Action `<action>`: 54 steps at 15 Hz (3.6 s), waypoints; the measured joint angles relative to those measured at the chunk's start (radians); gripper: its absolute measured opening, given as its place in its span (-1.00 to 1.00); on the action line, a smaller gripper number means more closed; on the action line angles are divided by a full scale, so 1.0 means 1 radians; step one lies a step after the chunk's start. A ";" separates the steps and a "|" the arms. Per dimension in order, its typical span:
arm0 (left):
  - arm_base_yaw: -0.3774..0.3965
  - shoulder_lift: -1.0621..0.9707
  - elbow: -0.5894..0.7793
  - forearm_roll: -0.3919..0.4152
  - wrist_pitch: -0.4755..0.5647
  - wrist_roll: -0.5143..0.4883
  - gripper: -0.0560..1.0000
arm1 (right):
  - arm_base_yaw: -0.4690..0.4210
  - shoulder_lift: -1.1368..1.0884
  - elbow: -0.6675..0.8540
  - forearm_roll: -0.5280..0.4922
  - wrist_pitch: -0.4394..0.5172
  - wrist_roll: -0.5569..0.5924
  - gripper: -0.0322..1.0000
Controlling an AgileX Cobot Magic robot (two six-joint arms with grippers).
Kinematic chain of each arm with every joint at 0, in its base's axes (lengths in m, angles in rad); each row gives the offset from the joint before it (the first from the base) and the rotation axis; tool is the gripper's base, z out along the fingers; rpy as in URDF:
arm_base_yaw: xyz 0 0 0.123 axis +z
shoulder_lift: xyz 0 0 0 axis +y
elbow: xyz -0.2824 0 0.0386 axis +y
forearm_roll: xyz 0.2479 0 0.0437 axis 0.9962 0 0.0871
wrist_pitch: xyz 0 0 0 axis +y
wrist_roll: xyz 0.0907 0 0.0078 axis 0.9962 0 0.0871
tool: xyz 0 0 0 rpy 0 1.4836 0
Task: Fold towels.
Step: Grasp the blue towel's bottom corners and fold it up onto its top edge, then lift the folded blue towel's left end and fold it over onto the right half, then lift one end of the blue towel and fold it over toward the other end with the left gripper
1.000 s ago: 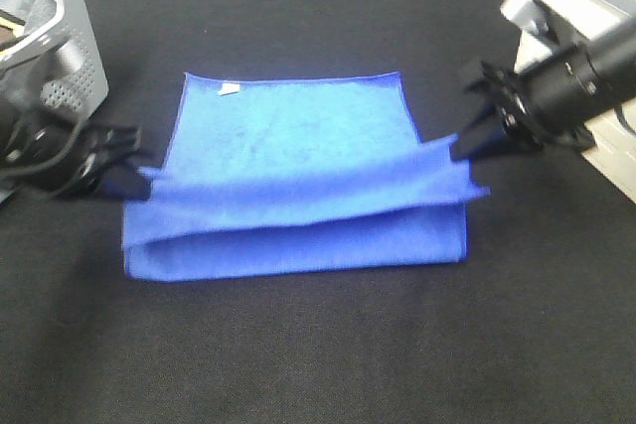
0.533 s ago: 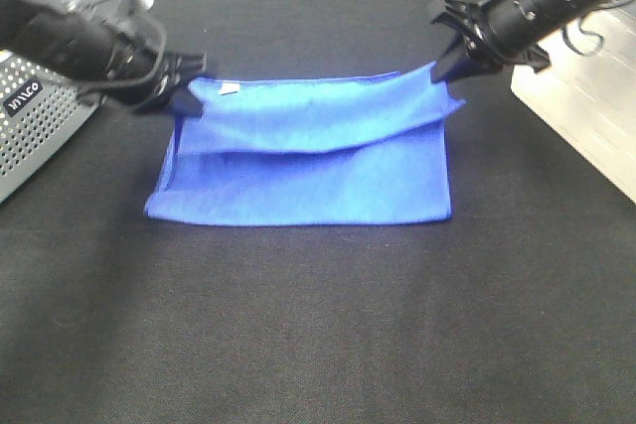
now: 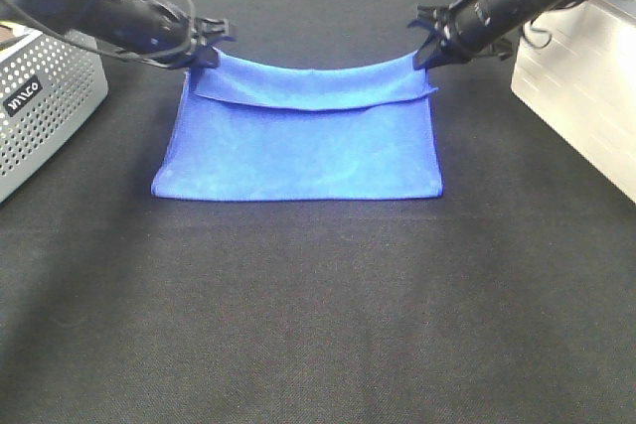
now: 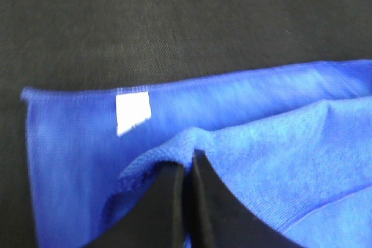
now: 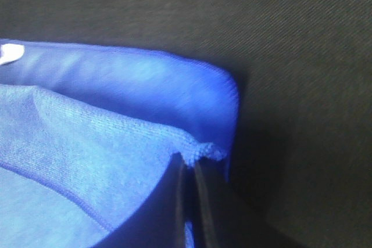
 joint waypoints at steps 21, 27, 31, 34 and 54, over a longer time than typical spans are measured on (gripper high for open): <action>0.090 -0.041 -0.114 0.335 0.654 -0.434 0.45 | 0.000 -0.030 -0.048 -0.097 0.469 0.185 0.48; 0.088 -0.248 0.343 0.345 0.405 -0.489 0.45 | 0.000 -0.276 0.392 -0.167 0.264 0.162 0.48; 0.088 -0.249 0.423 0.312 0.287 -0.506 0.45 | 0.000 -0.283 0.461 -0.176 0.161 0.155 0.48; 0.076 -0.196 0.423 0.239 0.260 -0.491 0.45 | 0.000 -0.270 0.469 -0.153 0.122 0.121 0.48; 0.003 -0.143 0.416 0.155 0.274 -0.420 -0.87 | 0.047 -0.152 0.469 -0.032 0.136 0.082 -0.94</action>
